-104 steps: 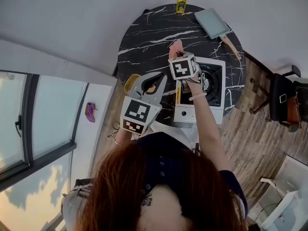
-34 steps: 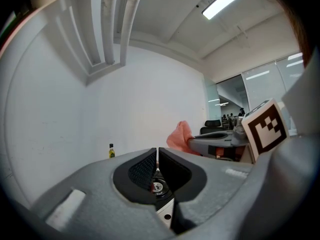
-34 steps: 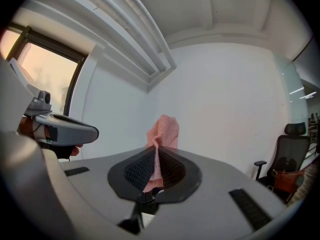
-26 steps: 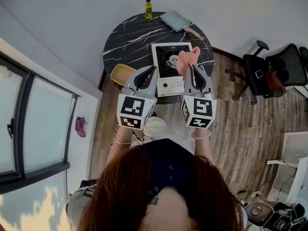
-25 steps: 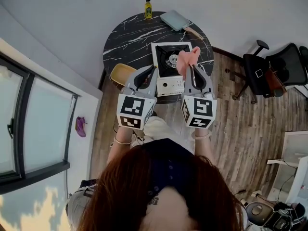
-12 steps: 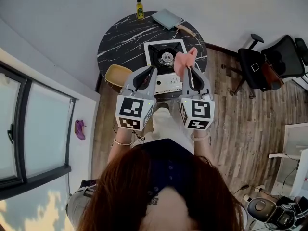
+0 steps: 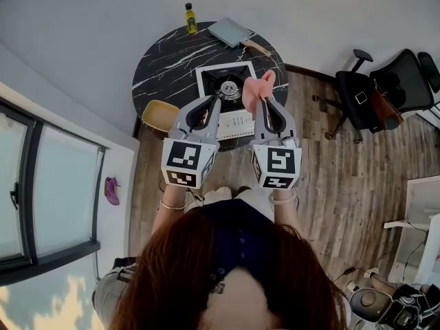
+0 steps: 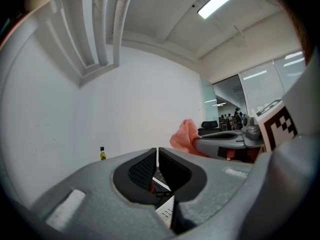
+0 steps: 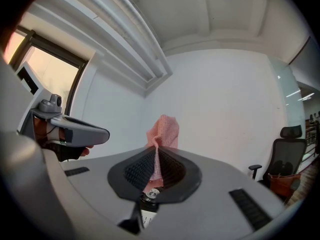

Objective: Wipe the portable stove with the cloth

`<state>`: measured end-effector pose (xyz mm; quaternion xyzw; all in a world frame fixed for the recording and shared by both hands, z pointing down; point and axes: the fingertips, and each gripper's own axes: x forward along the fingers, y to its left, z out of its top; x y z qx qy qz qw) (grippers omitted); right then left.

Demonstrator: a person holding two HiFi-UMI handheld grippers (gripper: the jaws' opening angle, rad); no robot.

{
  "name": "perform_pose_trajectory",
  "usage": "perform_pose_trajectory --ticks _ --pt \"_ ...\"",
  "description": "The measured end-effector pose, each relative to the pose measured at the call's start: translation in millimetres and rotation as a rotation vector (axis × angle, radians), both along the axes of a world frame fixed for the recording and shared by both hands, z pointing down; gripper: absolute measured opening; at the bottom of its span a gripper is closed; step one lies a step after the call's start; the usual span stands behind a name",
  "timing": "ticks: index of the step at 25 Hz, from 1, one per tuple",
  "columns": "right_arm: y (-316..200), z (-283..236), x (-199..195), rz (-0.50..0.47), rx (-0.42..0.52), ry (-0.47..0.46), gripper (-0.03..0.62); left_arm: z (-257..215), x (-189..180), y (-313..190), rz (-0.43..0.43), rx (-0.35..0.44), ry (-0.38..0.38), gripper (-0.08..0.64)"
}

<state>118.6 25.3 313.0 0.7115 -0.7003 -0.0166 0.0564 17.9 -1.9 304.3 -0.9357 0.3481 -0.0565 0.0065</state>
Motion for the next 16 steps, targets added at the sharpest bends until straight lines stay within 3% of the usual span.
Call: perform_pose_trajectory --ticks 16 --pt "6.2 -9.4 66.1 -0.069 0.021 -0.024 0.021 -0.9 57.6 6.4 -0.099 -0.012 -0.002 0.023"
